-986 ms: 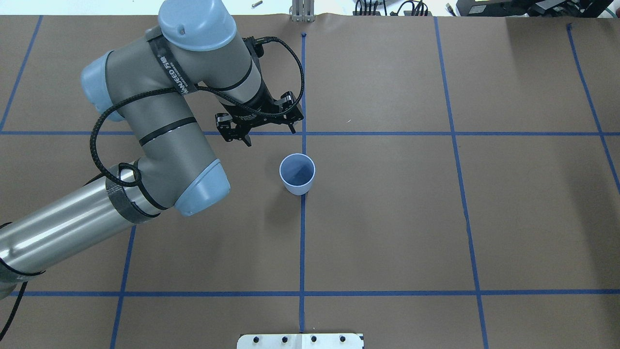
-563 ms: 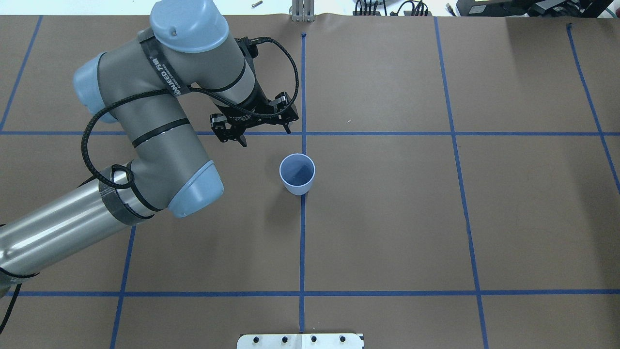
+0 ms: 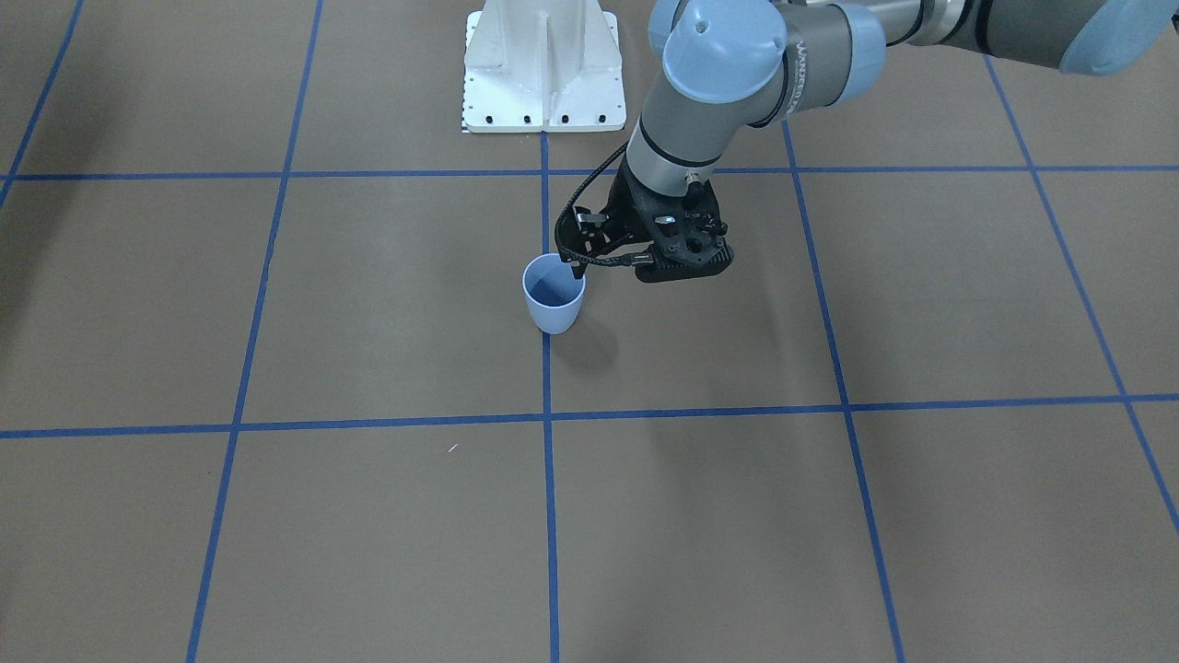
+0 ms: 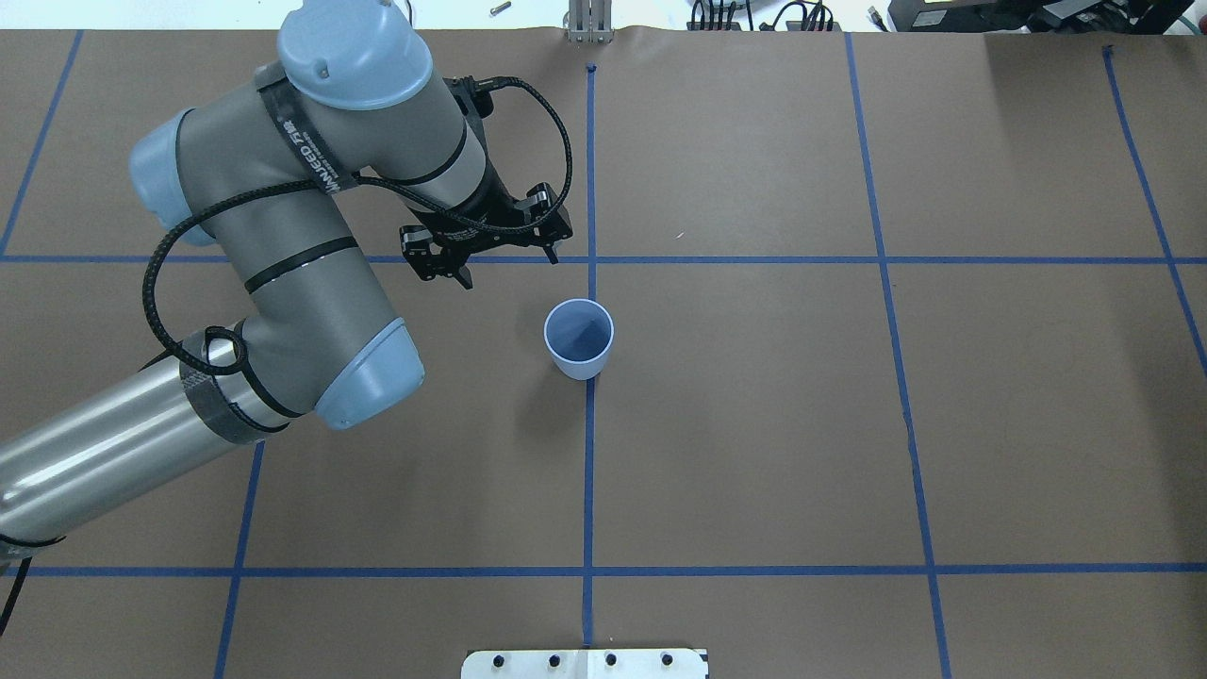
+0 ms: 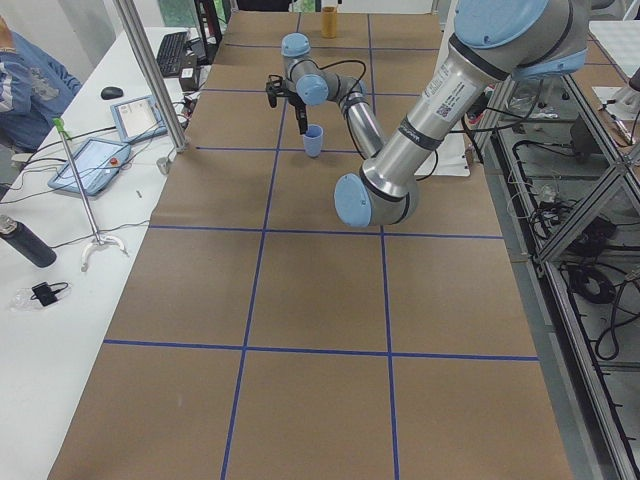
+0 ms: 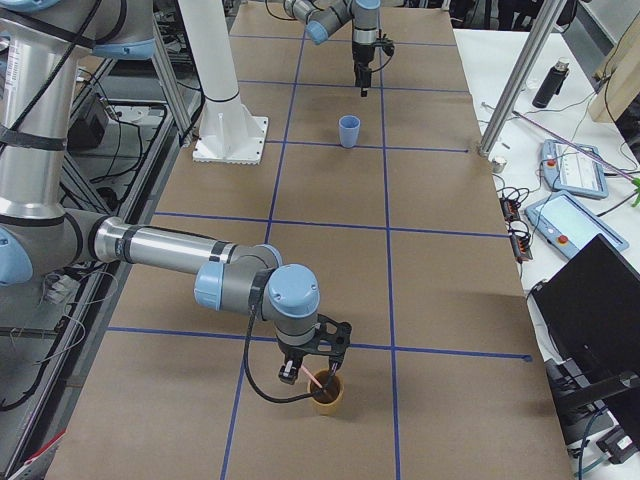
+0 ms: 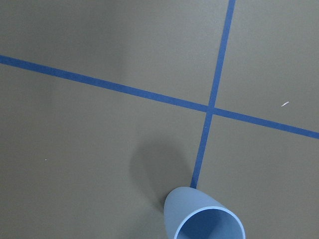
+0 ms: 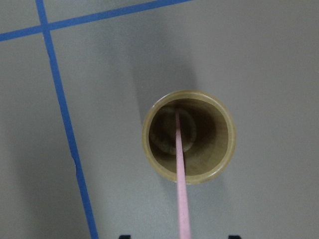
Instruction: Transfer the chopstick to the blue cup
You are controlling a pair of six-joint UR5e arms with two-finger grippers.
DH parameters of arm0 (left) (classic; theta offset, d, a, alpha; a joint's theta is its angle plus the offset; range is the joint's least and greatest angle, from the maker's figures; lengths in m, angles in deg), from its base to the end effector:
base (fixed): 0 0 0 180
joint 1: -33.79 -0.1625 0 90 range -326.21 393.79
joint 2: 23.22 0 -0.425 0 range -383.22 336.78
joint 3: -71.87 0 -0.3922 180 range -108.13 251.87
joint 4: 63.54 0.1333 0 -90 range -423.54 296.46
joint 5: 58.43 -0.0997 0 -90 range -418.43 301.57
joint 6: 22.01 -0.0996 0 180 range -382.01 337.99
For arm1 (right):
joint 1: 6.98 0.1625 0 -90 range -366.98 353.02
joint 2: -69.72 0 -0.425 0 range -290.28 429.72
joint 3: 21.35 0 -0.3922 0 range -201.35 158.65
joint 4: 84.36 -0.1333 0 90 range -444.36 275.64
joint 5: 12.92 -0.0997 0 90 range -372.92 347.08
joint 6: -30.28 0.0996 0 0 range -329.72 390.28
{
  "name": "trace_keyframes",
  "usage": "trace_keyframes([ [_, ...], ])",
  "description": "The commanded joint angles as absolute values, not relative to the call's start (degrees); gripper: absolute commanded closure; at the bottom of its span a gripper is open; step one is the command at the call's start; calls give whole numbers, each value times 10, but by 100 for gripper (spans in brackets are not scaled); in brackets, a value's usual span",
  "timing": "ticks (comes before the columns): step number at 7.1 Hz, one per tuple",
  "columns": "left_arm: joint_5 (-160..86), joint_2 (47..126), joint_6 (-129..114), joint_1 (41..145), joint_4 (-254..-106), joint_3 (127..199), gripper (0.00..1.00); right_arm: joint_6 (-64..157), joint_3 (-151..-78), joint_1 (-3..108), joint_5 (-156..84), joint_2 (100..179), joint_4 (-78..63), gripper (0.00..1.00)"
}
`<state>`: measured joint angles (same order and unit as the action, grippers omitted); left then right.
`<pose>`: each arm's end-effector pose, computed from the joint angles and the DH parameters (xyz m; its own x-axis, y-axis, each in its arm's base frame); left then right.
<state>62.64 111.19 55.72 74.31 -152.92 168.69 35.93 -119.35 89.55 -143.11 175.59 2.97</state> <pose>0.4578 -0.4990 0.1374 0.5252 -0.2094 -0.8248 0.1450 0.9771 -0.1558 0.1101 -0.3545 0.7098 0.7375 0.2417 0.6306 -0.1868 0.9703 -0.1535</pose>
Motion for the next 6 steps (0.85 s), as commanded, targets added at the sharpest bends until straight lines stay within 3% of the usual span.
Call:
trace_keyframes([
  [1, 625, 1112, 557, 743, -1529, 1688, 2, 368, -1153, 896, -1433, 1761, -36, 58],
  [2, 625, 1112, 557, 743, -1529, 1688, 2, 368, -1156, 897, -1433, 1759, -36, 100],
  [6, 624, 1092, 557, 742, -1530, 1708, 2, 363, -1188, 951, -1446, 1757, -29, 100],
])
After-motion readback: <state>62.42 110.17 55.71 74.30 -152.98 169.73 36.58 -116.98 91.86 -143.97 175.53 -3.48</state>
